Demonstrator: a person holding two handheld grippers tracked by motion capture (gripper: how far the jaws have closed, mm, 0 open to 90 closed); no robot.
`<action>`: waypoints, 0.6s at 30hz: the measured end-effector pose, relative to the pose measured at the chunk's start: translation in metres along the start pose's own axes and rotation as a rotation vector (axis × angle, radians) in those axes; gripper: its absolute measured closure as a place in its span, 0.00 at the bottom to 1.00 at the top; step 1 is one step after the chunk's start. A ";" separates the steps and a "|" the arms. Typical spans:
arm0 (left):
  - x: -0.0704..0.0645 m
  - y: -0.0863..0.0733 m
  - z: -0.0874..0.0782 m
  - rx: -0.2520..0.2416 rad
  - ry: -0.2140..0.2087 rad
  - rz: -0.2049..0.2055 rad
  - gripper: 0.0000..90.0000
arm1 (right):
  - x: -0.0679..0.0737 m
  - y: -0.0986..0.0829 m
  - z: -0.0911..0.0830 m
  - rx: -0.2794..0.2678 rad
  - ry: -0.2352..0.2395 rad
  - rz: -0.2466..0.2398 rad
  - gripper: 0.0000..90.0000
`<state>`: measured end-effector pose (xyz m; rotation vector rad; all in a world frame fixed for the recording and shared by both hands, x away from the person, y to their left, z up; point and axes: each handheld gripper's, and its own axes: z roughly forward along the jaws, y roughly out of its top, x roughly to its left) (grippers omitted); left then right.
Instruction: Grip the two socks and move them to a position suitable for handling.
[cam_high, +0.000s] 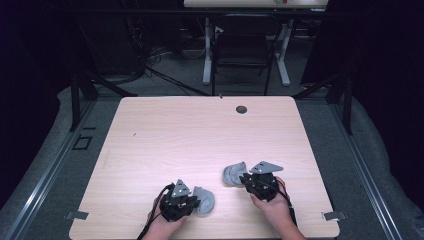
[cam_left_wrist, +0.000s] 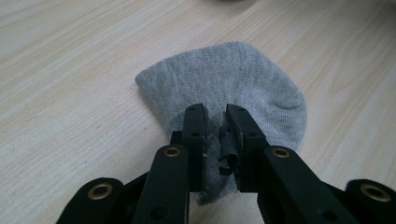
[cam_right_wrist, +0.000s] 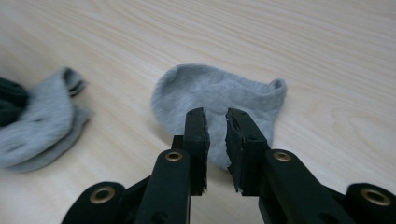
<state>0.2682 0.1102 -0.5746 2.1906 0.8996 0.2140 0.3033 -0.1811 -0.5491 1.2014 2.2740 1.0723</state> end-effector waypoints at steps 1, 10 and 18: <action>0.000 -0.001 0.000 -0.001 -0.001 0.004 0.87 | -0.001 0.002 0.004 0.004 -0.012 -0.003 0.86; -0.002 -0.003 0.000 -0.014 -0.003 -0.013 0.87 | -0.001 0.006 0.041 0.072 -0.040 0.018 0.86; -0.007 -0.004 0.000 -0.021 0.004 -0.015 0.87 | 0.020 0.010 0.051 0.080 -0.003 0.005 0.86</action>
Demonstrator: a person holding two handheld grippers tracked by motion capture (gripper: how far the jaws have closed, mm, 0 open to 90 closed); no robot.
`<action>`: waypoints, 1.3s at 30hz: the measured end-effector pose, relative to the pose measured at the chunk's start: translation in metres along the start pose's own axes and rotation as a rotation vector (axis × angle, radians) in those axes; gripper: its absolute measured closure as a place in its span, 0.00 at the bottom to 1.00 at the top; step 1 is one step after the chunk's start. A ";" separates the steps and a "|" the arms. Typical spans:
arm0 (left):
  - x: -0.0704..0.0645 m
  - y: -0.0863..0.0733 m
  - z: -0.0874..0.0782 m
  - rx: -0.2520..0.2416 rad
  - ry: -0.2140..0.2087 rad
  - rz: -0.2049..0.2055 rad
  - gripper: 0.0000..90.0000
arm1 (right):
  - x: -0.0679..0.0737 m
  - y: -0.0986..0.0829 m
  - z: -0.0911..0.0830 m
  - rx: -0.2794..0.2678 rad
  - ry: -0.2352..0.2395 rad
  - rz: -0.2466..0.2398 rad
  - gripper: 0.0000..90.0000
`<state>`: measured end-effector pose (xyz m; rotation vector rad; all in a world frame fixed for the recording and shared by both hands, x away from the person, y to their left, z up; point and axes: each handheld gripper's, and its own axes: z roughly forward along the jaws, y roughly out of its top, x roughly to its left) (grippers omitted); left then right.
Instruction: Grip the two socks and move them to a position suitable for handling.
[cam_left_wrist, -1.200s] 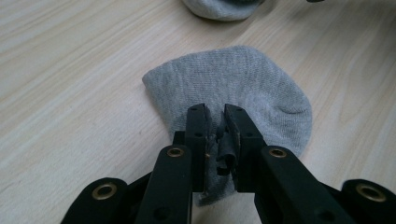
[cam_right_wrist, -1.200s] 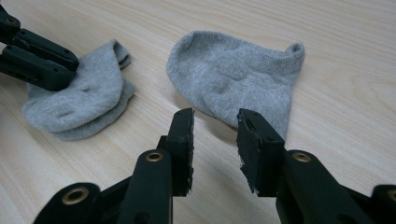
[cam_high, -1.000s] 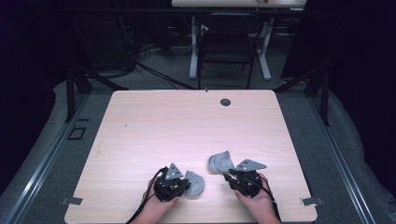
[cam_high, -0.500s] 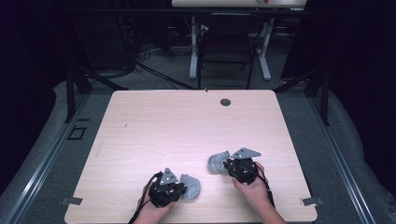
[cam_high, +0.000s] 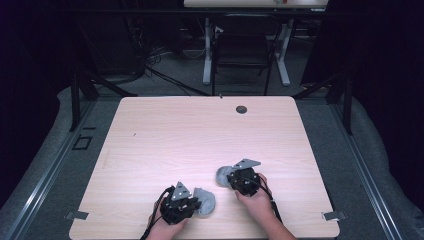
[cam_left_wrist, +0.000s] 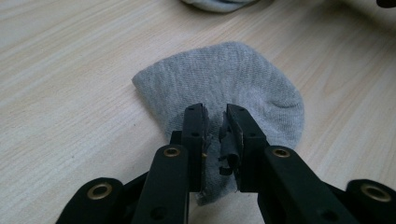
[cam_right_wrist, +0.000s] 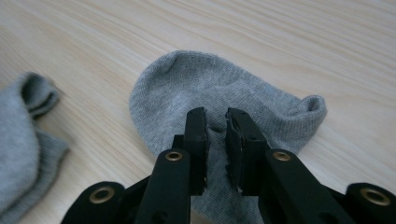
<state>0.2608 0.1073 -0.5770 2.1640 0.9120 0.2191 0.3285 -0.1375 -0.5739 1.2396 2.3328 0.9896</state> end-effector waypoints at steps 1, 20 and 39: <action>-0.001 0.000 0.000 -0.001 0.001 0.000 0.87 | 0.003 0.001 0.002 0.001 0.006 -0.005 0.86; -0.009 -0.001 0.001 -0.006 0.012 0.012 0.86 | 0.042 0.017 0.022 -0.003 0.097 -0.022 0.85; -0.014 0.007 -0.003 -0.025 -0.033 0.009 0.81 | 0.031 -0.006 -0.057 -0.101 0.166 0.001 0.81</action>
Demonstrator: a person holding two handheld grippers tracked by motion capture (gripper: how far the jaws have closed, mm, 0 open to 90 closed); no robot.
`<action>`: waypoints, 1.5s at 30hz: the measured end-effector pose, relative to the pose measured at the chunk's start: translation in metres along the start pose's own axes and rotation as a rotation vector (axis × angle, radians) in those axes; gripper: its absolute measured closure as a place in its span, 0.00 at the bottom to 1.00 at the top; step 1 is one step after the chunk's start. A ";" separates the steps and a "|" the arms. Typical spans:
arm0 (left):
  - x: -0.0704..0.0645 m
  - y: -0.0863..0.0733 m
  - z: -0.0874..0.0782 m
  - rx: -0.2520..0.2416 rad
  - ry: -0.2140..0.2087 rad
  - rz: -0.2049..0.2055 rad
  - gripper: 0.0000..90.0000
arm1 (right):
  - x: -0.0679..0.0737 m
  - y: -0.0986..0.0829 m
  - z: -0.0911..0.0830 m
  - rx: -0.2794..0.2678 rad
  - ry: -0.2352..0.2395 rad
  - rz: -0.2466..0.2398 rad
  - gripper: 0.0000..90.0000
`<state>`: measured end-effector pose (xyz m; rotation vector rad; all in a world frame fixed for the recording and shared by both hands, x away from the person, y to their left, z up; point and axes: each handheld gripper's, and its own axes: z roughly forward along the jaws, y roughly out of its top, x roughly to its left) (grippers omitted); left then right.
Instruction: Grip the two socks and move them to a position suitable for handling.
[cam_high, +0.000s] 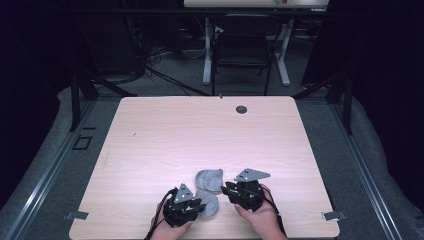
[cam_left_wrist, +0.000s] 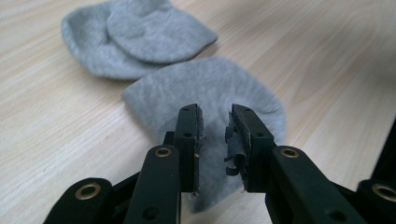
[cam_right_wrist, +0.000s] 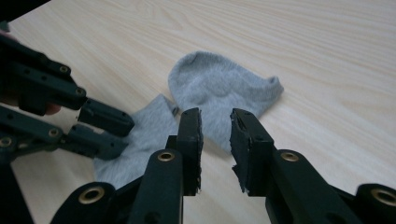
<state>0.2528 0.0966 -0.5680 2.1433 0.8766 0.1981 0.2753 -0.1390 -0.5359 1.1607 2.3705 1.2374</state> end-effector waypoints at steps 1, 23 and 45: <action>-0.002 0.002 -0.001 -0.002 -0.005 0.008 0.80 | 0.000 -0.003 -0.004 -0.001 0.003 0.004 0.81; -0.025 0.008 0.016 0.025 -0.058 0.082 0.73 | -0.014 -0.016 -0.005 -0.008 -0.031 0.041 0.81; -0.011 0.012 -0.003 -0.048 -0.069 0.042 0.96 | 0.001 -0.018 0.008 0.063 0.031 -0.005 0.97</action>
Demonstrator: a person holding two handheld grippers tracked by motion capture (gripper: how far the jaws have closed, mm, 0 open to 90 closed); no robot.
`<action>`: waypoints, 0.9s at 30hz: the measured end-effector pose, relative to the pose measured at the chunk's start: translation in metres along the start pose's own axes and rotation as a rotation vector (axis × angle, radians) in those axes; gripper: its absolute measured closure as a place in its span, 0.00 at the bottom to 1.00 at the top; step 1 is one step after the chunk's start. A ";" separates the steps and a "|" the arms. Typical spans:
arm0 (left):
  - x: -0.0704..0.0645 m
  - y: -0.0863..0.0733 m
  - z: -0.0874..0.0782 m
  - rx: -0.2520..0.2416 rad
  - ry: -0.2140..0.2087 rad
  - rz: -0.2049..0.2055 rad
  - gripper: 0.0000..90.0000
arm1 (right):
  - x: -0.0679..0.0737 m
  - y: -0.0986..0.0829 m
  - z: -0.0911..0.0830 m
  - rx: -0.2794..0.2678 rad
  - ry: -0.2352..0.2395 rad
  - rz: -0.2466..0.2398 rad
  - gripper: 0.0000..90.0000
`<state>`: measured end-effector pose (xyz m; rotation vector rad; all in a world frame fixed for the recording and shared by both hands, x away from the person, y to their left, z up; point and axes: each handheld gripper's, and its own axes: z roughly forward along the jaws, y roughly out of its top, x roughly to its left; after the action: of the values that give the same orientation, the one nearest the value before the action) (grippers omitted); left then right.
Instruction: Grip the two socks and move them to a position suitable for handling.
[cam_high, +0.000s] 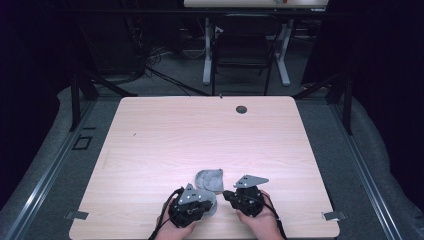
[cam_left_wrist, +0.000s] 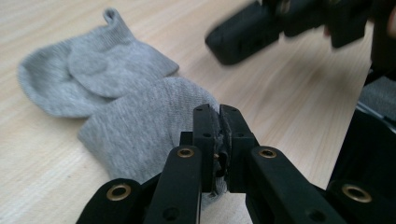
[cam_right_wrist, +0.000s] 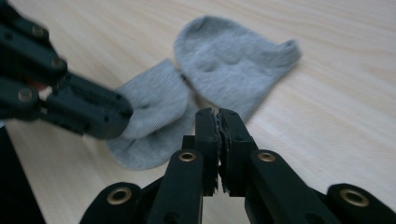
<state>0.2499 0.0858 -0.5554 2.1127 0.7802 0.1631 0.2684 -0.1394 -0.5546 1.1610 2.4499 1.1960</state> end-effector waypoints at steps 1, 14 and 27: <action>0.000 0.001 -0.002 -0.008 -0.002 -0.010 0.96 | 0.003 0.000 0.003 0.011 0.010 -0.007 0.98; 0.006 0.004 -0.018 -0.072 0.013 -0.023 0.96 | 0.033 -0.002 0.039 0.085 0.040 -0.128 0.98; 0.025 -0.004 -0.039 -0.045 0.071 -0.061 0.95 | 0.020 -0.006 0.027 0.114 0.019 -0.106 0.99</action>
<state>0.2535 0.1285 -0.5380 2.0469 0.8742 0.2214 0.2635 -0.1112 -0.5739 1.0377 2.5877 1.0553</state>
